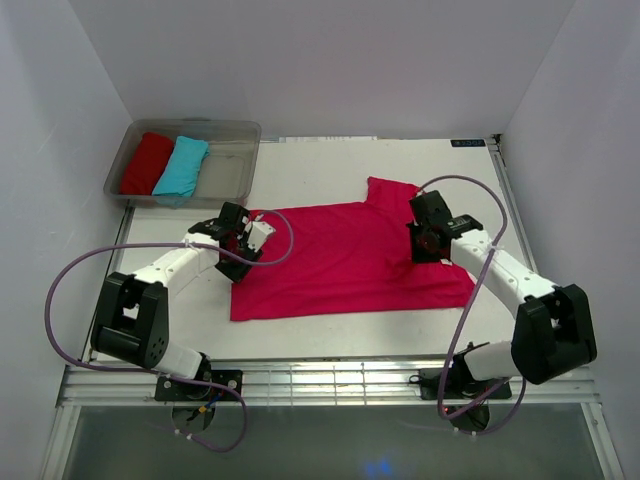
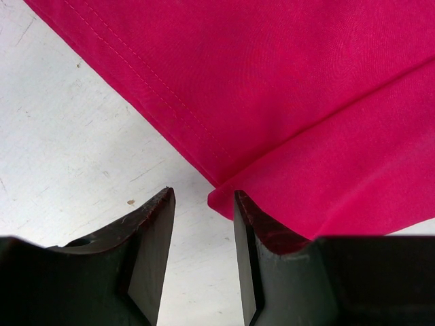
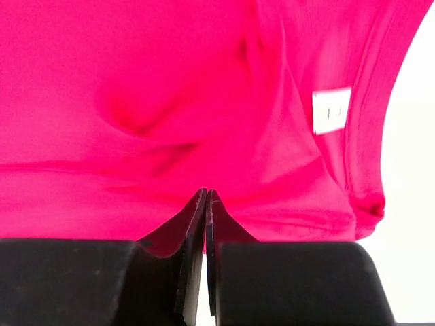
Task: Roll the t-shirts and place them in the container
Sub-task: Fold the T-shirt at the center of the board.
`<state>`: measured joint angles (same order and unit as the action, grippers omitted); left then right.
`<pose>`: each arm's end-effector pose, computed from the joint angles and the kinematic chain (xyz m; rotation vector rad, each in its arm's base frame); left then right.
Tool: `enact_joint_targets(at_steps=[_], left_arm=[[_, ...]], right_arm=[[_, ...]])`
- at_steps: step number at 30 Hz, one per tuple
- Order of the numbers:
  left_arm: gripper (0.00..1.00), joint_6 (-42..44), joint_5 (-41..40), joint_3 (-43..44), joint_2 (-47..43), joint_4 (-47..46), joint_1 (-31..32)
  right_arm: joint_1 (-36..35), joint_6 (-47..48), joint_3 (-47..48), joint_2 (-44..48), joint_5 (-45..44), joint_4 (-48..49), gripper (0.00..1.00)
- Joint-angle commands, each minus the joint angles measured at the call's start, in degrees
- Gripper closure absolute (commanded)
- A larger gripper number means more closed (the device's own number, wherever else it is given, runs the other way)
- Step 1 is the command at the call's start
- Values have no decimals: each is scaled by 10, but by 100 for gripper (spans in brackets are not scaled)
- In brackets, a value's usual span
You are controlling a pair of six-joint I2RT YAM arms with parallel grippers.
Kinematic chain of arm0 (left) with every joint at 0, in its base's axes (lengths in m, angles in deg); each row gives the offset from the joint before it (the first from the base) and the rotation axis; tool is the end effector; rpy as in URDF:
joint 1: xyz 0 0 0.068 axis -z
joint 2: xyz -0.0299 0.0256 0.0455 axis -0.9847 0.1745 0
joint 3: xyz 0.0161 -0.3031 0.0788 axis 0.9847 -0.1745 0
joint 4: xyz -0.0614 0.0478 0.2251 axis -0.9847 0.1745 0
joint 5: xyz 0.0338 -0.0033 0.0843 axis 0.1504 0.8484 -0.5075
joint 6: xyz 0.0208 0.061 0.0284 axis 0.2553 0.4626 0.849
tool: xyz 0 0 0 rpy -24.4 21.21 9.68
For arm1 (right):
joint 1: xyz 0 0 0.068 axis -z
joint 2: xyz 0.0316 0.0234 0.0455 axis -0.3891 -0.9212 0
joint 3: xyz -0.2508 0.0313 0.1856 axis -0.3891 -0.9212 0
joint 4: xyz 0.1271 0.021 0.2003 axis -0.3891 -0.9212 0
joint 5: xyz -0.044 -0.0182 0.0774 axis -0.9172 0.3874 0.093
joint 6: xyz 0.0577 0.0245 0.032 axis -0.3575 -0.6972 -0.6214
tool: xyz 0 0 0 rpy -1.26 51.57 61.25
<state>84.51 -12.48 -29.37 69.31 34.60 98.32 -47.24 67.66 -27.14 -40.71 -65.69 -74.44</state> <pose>0.2316 -0.0740 0.2217 0.9673 2.6903 0.0776 0.2362 0.0913 0.2779 -0.1246 2.5272 -0.0549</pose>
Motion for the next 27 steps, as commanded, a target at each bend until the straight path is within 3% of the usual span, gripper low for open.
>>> enact_joint_targets(at_steps=[1, 15, 27], left_arm=[[49, 0, -7, 17, -11, -3, 0], [49, 1, -17, 16, -10, -1, 0], [49, 2, -21, 18, -4, -1, 0]], right_arm=[[28, 4, -51, -31, 42, 32, 92], [29, 16, 101, -211, 69, 45, 92], [11, 15, 138, -287, 133, 69, 92]])
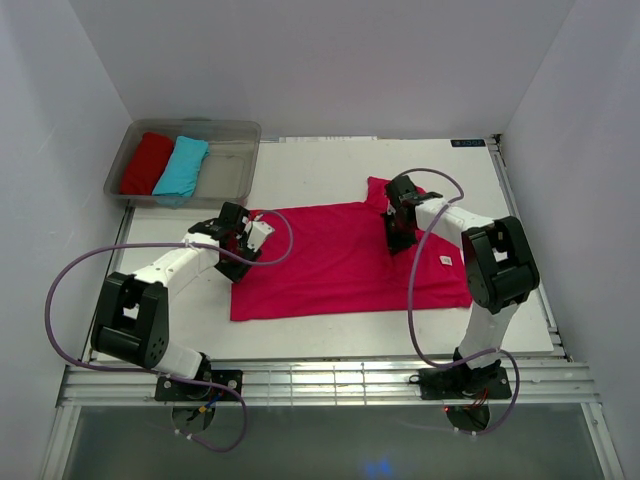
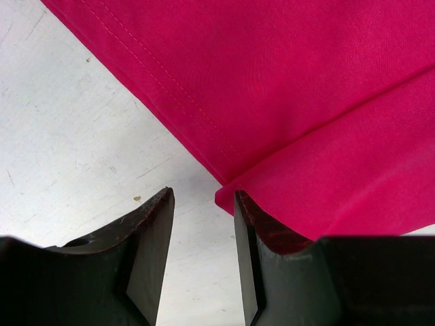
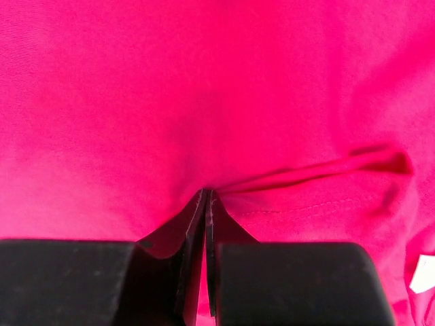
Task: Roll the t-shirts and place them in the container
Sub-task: Fold the T-shirt at the center of the board.
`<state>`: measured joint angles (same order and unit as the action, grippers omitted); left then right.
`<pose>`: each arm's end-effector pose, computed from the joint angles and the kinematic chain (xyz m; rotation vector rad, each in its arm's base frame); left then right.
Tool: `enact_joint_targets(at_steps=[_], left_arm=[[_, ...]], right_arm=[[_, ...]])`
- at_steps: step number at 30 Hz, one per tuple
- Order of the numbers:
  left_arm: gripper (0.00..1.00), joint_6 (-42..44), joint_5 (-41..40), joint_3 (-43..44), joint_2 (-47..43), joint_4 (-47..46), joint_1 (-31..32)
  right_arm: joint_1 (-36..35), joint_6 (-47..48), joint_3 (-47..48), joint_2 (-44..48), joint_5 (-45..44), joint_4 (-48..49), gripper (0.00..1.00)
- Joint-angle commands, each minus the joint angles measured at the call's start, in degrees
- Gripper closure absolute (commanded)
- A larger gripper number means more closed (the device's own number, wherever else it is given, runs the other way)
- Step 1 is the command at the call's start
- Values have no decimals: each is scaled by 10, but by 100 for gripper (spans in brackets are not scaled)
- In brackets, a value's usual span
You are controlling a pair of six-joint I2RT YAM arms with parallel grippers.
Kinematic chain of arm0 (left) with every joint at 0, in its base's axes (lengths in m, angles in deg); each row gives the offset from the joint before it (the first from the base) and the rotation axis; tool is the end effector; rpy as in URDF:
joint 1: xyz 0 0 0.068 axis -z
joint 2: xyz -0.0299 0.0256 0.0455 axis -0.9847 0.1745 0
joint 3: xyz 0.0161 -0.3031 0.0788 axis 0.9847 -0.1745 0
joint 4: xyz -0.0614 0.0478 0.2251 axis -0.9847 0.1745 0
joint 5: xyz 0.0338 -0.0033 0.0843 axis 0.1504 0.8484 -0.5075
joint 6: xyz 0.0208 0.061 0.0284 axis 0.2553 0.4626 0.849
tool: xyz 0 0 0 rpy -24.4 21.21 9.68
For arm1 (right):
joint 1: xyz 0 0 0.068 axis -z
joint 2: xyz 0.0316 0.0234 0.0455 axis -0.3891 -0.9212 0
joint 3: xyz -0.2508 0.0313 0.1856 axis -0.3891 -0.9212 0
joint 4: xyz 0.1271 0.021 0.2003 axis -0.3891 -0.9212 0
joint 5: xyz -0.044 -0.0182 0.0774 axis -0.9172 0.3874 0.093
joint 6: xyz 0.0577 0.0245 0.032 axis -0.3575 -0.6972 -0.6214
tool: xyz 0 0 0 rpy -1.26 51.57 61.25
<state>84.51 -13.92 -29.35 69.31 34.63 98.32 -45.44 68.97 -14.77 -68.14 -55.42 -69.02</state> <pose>0.2320 -0.0726 0.2218 0.9624 2.6918 0.1135 0.3384 0.1361 0.2038 -0.2035 2.7342 0.0774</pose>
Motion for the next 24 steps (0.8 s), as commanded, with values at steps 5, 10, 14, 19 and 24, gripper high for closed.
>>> enact_joint_targets(at_steps=[5, 10, 14, 19, 24], left_arm=[[48, 4, 6, 38, -5, 11, 0], [46, 6, 40, 93, -3, 37, -1], [46, -2, 40, 108, 0, 45, 0], [46, -9, 40, 104, -3, 46, 0], [46, -15, 40, 120, 23, 46, 0]], right_arm=[[-7, 23, 62, -4, 29, 10, 92], [1, 45, 107, 28, 20, -4, 92], [2, 47, 78, 75, 3, -8, 92], [2, 23, -23, 121, -21, -19, 92], [-9, 3, -97, 123, 86, 56, 92]])
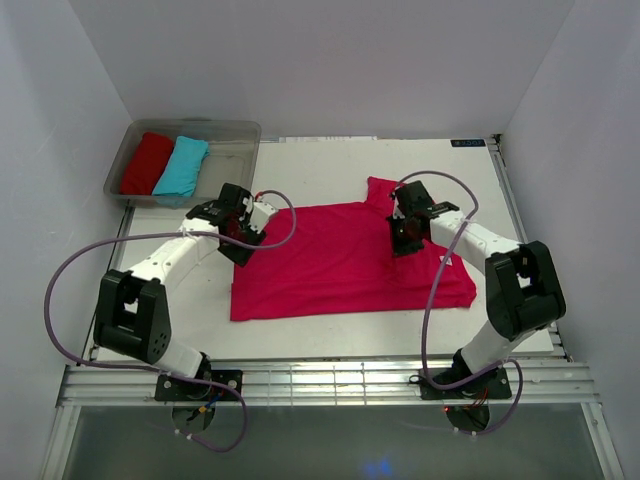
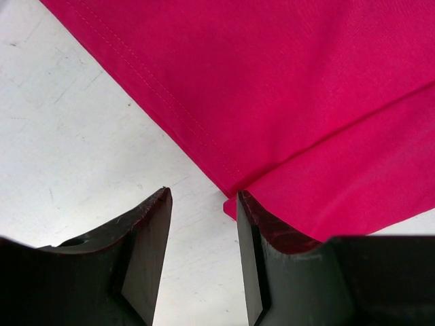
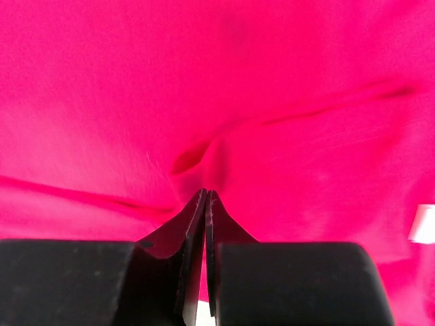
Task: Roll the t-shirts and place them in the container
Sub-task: Fold the T-shirt at the center of the board.
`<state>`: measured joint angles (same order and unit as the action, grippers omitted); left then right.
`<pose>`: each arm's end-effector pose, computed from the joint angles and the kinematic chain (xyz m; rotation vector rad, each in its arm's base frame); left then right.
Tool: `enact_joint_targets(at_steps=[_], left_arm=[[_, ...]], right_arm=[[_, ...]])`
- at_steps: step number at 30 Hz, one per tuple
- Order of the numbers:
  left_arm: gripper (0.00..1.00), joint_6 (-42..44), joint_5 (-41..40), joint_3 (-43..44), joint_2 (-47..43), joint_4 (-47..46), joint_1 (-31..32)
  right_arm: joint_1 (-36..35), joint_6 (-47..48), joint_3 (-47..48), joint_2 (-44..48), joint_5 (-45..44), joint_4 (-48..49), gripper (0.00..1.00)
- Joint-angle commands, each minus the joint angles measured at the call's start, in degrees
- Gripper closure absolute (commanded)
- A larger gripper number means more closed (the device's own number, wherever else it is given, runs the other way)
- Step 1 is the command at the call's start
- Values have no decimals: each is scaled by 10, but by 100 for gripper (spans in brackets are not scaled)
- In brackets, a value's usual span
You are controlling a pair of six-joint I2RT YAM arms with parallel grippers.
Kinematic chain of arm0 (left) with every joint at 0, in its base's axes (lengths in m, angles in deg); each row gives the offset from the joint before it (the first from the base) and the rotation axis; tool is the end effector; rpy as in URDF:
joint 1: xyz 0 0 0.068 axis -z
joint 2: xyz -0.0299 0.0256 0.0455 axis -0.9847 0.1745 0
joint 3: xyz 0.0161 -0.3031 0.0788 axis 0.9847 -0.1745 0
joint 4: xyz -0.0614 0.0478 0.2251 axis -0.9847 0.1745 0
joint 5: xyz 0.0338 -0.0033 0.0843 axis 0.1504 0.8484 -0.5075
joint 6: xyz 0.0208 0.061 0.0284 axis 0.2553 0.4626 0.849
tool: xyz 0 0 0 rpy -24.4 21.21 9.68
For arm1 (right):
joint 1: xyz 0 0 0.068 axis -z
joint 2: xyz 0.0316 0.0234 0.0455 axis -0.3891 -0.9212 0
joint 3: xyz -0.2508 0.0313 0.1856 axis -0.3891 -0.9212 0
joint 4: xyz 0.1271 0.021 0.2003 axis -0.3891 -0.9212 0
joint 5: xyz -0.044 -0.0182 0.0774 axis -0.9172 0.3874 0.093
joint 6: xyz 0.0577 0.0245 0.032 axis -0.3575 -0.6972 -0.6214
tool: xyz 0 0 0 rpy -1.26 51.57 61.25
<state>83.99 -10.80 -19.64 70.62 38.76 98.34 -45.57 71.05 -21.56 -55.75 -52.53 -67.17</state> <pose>0.2539 -0.0833 0.2579 0.9353 2.6226 0.0353 0.2976 0.1231 0.2431 -0.2569 2.6135 0.1809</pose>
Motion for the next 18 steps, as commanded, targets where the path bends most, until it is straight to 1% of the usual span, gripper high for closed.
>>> enact_joint_targets(at_steps=[1, 4, 6, 9, 11, 13, 14, 15, 17, 18], left_arm=[[46, -11, 9, 28, 14, 4, 0], [46, -13, 27, 55, 30, 2, 0], [46, -11, 23, 80, 38, 0, 0], [46, 0, 19, 113, 60, -9, 0], [47, 2, 19, 157, 87, -20, 2], [49, 3, 19, 189, 110, -27, 7], [50, 3, 19, 223, 138, -32, 13], [51, 3, -2, 239, 153, -34, 17], [53, 11, -31, 282, 184, -45, 31], [54, 15, -45, 294, 217, -50, 37]], right_arm=[[-10, -19, -38, -15, 63, 57, 92], [-9, -20, -39, -60, 72, 74, 92], [-8, -27, -24, -76, 47, 53, 92], [3, -33, -20, -54, 27, 49, 92], [18, -32, -6, -23, 22, 38, 92], [27, -19, 40, 1, 20, 10, 92], [30, -13, 58, 7, 18, 6, 92], [33, -6, 96, 12, 19, 1, 92], [54, 8, 139, 11, 31, -2, 90], [65, 9, 160, 6, 40, -2, 89]])
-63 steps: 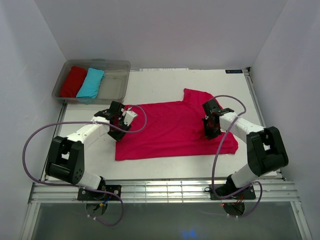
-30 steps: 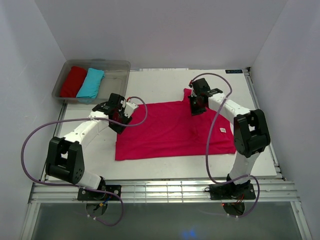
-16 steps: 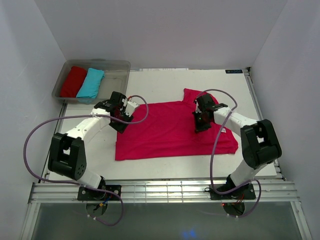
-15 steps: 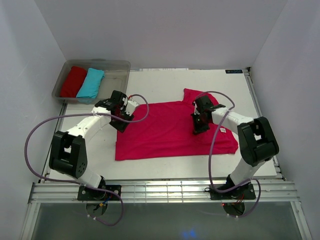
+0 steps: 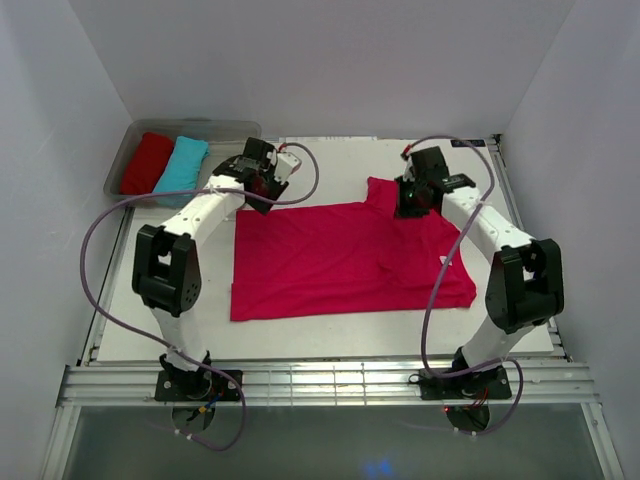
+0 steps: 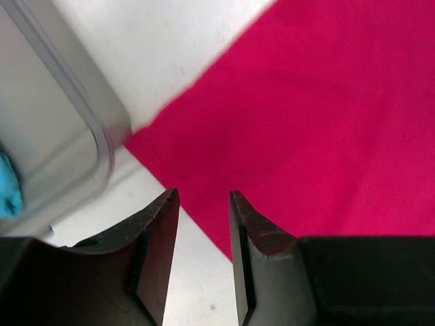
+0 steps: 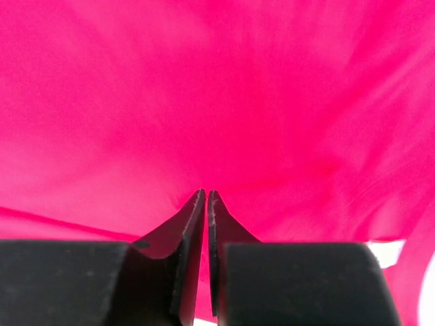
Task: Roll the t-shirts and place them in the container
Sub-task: Fold the T-shirt at the center of the board.
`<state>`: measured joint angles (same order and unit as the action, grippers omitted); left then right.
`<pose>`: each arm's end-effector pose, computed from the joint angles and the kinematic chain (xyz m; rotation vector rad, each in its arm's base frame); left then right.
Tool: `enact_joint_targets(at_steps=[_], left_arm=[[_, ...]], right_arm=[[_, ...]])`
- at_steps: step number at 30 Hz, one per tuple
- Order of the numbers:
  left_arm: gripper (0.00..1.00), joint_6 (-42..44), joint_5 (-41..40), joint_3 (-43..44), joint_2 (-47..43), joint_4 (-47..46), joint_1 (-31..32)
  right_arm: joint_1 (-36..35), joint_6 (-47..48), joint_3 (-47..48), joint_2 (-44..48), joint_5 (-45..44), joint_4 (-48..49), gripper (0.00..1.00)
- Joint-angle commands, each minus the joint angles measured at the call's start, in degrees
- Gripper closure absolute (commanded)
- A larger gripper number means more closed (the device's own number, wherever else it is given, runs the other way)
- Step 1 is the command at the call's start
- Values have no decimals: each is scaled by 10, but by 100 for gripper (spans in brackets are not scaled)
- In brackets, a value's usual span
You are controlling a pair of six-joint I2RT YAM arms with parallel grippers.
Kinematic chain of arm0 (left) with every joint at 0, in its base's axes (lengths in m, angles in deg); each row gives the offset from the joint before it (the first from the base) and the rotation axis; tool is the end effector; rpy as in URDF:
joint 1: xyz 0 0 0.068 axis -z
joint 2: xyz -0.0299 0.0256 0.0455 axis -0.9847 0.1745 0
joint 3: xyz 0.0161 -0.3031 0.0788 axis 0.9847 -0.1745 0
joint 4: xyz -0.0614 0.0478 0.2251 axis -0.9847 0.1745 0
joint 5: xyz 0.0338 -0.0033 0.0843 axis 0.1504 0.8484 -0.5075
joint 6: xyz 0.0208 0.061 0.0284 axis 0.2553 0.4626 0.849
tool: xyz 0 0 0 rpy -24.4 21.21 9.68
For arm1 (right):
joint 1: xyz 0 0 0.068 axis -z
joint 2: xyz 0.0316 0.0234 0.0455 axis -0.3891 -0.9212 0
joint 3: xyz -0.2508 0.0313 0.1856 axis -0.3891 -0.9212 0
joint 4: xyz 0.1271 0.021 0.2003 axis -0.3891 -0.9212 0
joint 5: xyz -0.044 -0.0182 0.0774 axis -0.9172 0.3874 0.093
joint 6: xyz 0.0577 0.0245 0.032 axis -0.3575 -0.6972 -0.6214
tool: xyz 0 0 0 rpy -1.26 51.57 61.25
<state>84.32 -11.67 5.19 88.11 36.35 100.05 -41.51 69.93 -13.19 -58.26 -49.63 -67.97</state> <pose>0.3605 -0.1298 0.2896 0.9148 2.4486 0.0499 0.3315 0.1135 0.2711 -0.1534 2.5404 0.2528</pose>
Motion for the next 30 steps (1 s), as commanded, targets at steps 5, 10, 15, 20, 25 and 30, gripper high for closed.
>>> enact_joint_targets(at_steps=[5, 10, 15, 20, 25, 30], left_arm=[[58, 46, -128, 114, 145, -51, 30], [54, 60, -156, 133, 192, -58, 19], [48, 66, -158, 130, 208, -58, 6], [45, 70, -147, 139, 227, -54, -6], [44, 76, -120, 155, 249, -38, -9], [44, 74, -94, 166, 257, -31, -15]], right_arm=[[98, 27, 200, -63, -40, 16, 76], [139, 23, 326, -213, 0, 16, 53], [153, 34, 452, -337, 4, 0, 36], [160, 43, 475, -413, 53, -10, 37], [166, 40, 429, -409, 75, 5, 64], [175, 41, 360, -357, 89, 31, 88]])
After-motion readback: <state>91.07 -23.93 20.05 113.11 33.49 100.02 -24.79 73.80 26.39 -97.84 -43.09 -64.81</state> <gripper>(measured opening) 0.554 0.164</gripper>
